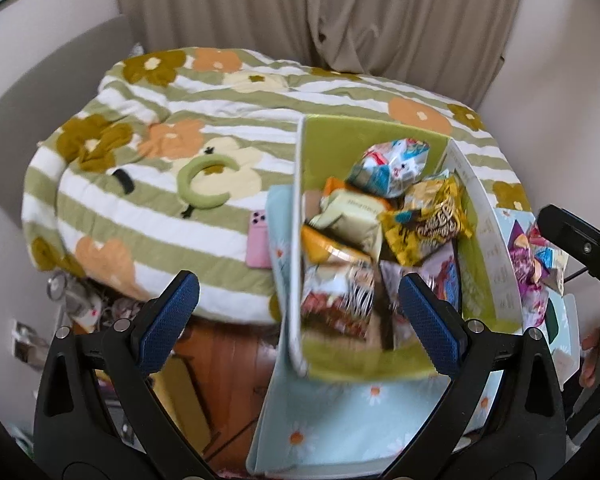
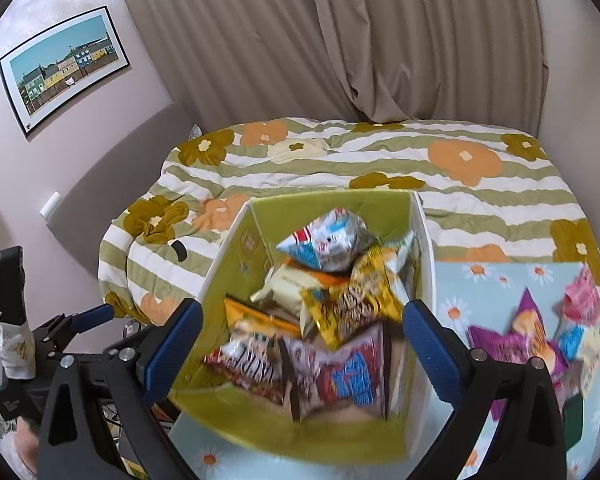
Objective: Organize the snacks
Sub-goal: 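Move both tools back to the remaining bags on the tablecloth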
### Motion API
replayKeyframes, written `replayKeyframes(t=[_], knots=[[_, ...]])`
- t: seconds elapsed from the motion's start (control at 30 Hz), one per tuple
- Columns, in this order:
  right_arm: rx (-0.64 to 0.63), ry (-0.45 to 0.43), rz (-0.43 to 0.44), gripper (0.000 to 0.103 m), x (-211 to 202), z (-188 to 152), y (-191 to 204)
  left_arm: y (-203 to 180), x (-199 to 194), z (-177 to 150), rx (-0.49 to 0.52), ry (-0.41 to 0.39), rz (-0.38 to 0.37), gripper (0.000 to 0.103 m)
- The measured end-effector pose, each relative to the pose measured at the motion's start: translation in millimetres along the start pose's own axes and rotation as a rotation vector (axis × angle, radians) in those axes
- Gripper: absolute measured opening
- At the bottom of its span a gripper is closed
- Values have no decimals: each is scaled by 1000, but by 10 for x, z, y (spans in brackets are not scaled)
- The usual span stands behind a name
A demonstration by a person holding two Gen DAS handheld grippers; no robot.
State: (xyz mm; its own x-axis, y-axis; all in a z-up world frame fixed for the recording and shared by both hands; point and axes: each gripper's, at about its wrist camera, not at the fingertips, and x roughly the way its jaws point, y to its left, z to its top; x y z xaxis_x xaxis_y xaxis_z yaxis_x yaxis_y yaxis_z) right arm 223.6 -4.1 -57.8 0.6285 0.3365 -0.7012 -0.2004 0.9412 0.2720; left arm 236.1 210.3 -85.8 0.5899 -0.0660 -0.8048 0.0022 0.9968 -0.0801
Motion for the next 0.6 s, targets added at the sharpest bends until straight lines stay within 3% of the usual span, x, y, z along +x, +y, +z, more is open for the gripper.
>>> replayKeyframes(t=[0.27, 0.6], knots=[[35, -57, -7, 100, -556, -418, -206, -300, -468, -507, -20, -36, 16, 100], [59, -72, -31, 100, -1311, -913, -954, -1431, -748, -1034, -9, -43, -58, 99]])
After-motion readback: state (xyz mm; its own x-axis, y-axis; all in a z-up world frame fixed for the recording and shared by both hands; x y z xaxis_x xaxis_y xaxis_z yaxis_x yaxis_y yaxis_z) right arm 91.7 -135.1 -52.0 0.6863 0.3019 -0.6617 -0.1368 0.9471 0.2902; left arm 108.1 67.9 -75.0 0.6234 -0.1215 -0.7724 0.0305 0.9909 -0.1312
